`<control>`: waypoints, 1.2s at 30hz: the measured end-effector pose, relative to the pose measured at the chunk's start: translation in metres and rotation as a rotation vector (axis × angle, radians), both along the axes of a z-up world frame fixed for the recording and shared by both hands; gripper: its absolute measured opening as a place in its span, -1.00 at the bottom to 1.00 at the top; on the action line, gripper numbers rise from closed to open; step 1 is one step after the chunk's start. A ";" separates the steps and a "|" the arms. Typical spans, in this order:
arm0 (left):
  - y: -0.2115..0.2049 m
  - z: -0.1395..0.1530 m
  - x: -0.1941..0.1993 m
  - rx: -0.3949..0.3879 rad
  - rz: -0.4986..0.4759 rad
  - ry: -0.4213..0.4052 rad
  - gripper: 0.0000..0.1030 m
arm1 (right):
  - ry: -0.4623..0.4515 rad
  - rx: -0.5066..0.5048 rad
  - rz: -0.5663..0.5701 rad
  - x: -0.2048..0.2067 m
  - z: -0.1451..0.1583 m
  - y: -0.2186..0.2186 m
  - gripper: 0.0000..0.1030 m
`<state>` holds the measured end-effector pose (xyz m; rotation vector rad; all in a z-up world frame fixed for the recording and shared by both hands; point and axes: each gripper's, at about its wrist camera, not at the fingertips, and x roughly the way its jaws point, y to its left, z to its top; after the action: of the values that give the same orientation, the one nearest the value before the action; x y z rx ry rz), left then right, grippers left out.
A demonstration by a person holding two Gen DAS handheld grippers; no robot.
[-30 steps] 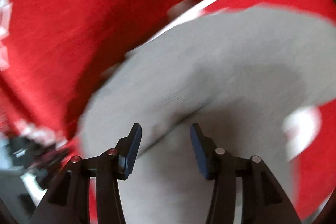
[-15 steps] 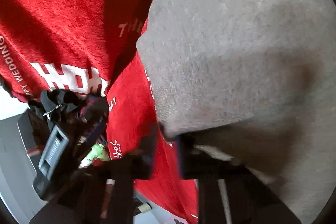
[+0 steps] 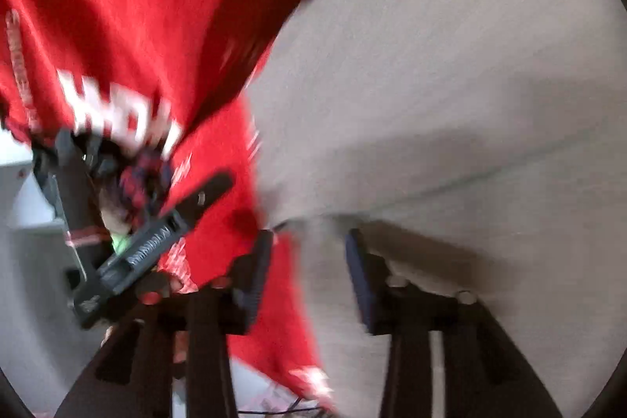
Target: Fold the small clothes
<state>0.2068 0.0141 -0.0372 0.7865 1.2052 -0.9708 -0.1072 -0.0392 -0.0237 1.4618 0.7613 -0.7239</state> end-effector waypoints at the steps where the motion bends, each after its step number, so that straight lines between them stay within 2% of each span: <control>1: -0.003 -0.004 -0.004 0.008 0.003 0.007 0.91 | 0.045 -0.014 -0.060 -0.028 0.002 -0.009 -0.13; 4: -0.007 -0.010 -0.012 0.029 0.007 -0.004 0.91 | 0.170 -0.033 -0.237 -0.098 0.000 -0.040 -0.13; 7: -0.008 -0.012 -0.017 0.044 0.013 -0.023 0.91 | 0.200 -0.020 -0.337 -0.131 -0.007 -0.064 -0.19; 9: -0.009 -0.013 -0.020 0.054 0.014 -0.032 0.91 | 0.192 -0.029 -0.322 -0.137 -0.007 -0.078 -0.83; 10: -0.010 -0.015 -0.021 0.062 0.013 -0.038 0.91 | 0.200 -0.051 -0.291 -0.135 -0.004 -0.083 -0.87; 11: -0.011 -0.017 -0.023 0.072 0.010 -0.050 0.91 | 0.233 -0.082 -0.258 -0.133 0.000 -0.087 -0.87; 13: -0.011 -0.020 -0.027 0.085 0.001 -0.079 0.92 | 0.271 -0.064 -0.242 -0.132 -0.005 -0.088 -0.87; 16: -0.013 -0.014 -0.033 0.100 -0.005 -0.118 0.92 | 0.237 -0.009 -0.284 -0.150 -0.012 -0.084 -0.87; 17: -0.012 -0.010 -0.034 0.092 -0.006 -0.115 0.92 | 0.258 -0.013 -0.275 -0.143 -0.009 -0.081 -0.79; 18: -0.011 -0.004 -0.035 0.074 -0.006 -0.104 0.92 | 0.321 -0.022 -0.256 -0.143 -0.001 -0.079 -0.76; 19: -0.010 0.005 -0.037 0.049 -0.006 -0.084 0.92 | 0.334 -0.037 -0.241 -0.145 0.005 -0.078 -0.74; 21: -0.010 0.012 -0.042 0.042 -0.010 -0.077 0.92 | 0.282 -0.100 -0.206 -0.145 0.018 -0.077 -0.72; 23: -0.014 0.012 -0.050 0.066 -0.014 -0.090 0.92 | 0.284 -0.142 -0.156 -0.138 0.024 -0.082 -0.72; 26: -0.015 0.017 -0.072 0.083 -0.014 -0.076 0.92 | 0.270 -0.156 -0.082 -0.122 0.024 -0.090 -0.72; 29: -0.012 0.025 -0.101 0.094 -0.043 -0.057 0.92 | 0.183 -0.105 -0.059 -0.129 0.021 -0.088 -0.71; 32: -0.011 0.032 -0.131 0.110 -0.067 -0.023 0.92 | 0.141 -0.043 -0.044 -0.136 0.014 -0.078 -0.56; 36: -0.013 0.039 -0.178 0.117 -0.089 0.027 0.92 | 0.095 0.025 -0.035 -0.170 0.012 -0.063 -0.55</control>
<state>0.0288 0.0010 0.0018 0.9278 1.2682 -0.9929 -0.2769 -0.1021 -0.0118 1.4743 0.8213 -0.8180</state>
